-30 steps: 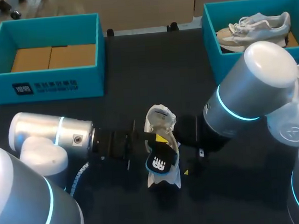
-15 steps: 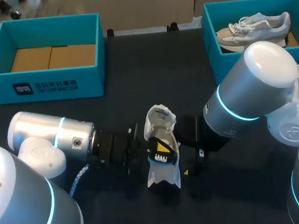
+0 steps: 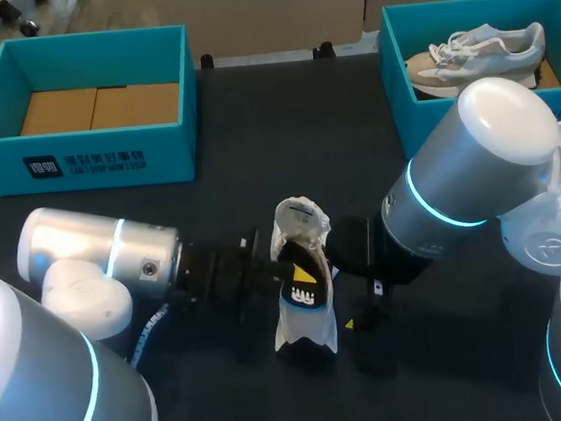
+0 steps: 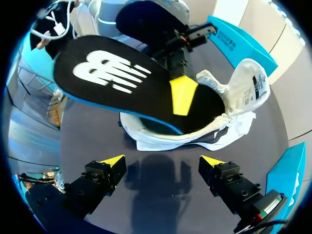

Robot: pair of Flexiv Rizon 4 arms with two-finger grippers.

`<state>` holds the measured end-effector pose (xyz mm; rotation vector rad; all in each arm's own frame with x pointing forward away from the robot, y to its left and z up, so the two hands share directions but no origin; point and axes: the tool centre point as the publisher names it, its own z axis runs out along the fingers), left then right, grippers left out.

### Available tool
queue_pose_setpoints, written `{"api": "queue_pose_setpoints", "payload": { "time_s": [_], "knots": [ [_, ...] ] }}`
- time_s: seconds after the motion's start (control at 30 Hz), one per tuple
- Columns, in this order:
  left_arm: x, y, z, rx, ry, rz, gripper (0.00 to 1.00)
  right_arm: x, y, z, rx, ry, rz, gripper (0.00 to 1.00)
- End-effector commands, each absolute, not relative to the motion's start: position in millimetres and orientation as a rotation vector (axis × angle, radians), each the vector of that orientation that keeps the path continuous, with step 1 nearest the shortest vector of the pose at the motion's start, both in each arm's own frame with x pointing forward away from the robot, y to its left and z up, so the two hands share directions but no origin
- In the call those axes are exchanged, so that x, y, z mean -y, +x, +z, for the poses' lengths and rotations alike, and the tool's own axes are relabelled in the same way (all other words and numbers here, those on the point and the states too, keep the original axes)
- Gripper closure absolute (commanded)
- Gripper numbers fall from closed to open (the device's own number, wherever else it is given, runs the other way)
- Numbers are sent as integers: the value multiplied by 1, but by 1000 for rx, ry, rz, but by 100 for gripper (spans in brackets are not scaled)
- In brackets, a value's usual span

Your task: Take the shoe out of the shoebox, open the shoe tongue, remove and reinsert the insole, then place the shoe into the shoebox

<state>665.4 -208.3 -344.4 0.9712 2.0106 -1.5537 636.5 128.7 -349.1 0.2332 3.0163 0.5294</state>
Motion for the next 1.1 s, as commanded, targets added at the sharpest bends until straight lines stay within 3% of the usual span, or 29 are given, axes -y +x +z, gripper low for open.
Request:
{"api": "queue_pose_setpoints", "payload": {
  "time_s": [0.03, 0.33, 0.47, 0.53, 0.83, 0.93, 0.97, 1.1],
  "knots": [
    [222, 680, -357, -2026, 976, -1519, 100, -128, 636, -350, -3016, 233, 533, 0],
    [218, 676, -352, -2025, 968, -1531, 100, -128, 636, -350, -3016, 233, 533, 0],
    [213, 668, -342, -2006, 967, -1569, 65, -128, 636, -350, -3016, 233, 533, 0],
    [211, 664, -337, -1998, 967, -1588, 59, -128, 636, -350, -3016, 233, 533, 0],
    [210, 646, -323, -1966, 976, -1592, 71, -128, 636, -350, -3016, 233, 533, 0],
    [213, 641, -323, -1965, 983, -1568, 96, -128, 636, -350, -3016, 233, 533, 0],
    [214, 641, -325, -1967, 985, -1561, 100, -128, 636, -350, -3016, 233, 533, 0],
    [218, 643, -331, -1963, 1005, -1530, 100, -128, 636, -350, -3016, 233, 533, 0]
  ]
}}
